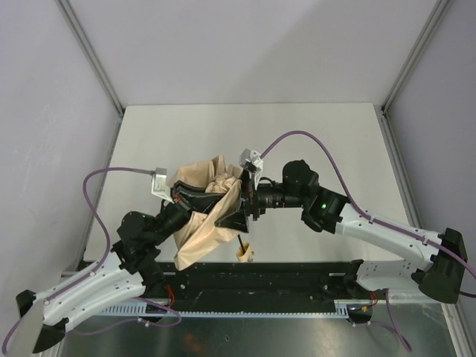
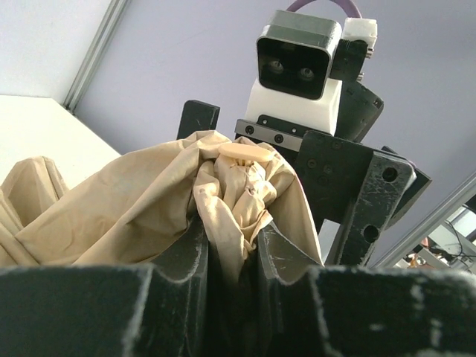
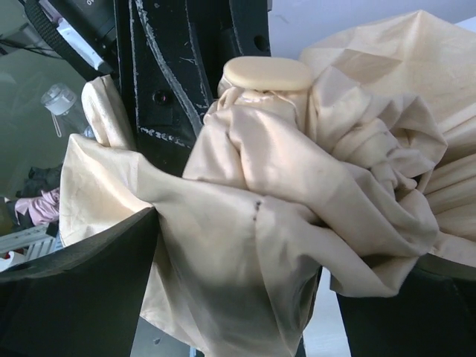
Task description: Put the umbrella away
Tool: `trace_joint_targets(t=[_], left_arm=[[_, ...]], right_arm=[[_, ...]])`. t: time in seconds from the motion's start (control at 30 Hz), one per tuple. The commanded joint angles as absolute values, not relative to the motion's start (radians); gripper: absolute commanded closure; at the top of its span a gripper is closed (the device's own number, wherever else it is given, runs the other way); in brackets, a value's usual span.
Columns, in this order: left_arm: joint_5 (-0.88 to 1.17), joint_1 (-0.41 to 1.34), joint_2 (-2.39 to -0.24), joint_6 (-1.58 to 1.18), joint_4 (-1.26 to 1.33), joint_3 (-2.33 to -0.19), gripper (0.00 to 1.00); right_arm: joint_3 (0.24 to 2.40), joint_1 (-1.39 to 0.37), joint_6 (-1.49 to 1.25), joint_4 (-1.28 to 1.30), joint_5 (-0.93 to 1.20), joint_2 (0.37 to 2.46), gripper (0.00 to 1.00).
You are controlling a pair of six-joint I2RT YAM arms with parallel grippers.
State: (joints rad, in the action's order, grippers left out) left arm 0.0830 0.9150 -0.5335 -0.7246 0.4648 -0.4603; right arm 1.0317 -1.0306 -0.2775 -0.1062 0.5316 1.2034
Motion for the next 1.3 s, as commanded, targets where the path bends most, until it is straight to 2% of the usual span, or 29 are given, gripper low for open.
trace_joint_targets(t=[0.0, 0.03, 0.27, 0.57, 0.63, 0.7, 0.8, 1.03, 1.1, 1.2, 1.27], left_arm=[[0.247, 0.941, -0.554, -0.844, 0.732, -0.541, 1.00], [0.248, 0.941, -0.553, -0.844, 0.733, -0.540, 1.00], [0.264, 0.941, -0.564, -0.852, 0.735, -0.523, 1.00], [0.292, 0.940, -0.611, -0.883, 0.734, -0.527, 1.00], [0.288, 0.939, -0.606, -0.878, 0.719, -0.528, 0.91], [0.273, 0.938, -0.592, -0.875, 0.687, -0.531, 0.71], [0.255, 0.934, -0.559, -0.847, 0.604, -0.550, 0.52], [0.099, 0.915, -0.482, -0.717, 0.168, -0.702, 0.07], [0.002, 0.913, -0.474, -0.671, 0.000, -0.763, 0.02], [-0.162, 0.909, -0.461, -0.618, -0.205, -0.843, 0.01], [-0.210, 0.910, -0.438, -0.589, -0.261, -0.864, 0.12]], right_arm=[[0.985, -1.053, -0.338, -0.288, 0.630, 1.242, 0.11], [0.974, -1.053, -0.348, -0.312, 0.633, 1.233, 0.14], [0.961, -1.047, -0.382, -0.351, 0.702, 1.177, 0.51], [0.960, -1.051, -0.354, -0.239, 0.728, 1.128, 0.96], [0.953, -1.052, -0.346, -0.217, 0.726, 1.118, 0.99], [0.934, -1.052, -0.348, -0.217, 0.717, 1.096, 1.00], [0.896, -1.036, -0.368, -0.224, 0.688, 1.049, 1.00], [0.831, -0.982, -0.424, -0.191, 0.668, 0.952, 1.00], [0.823, -0.972, -0.427, -0.173, 0.663, 0.933, 1.00], [0.816, -0.951, -0.418, -0.114, 0.631, 0.901, 1.00], [0.813, -0.929, -0.409, -0.086, 0.605, 0.878, 1.00]])
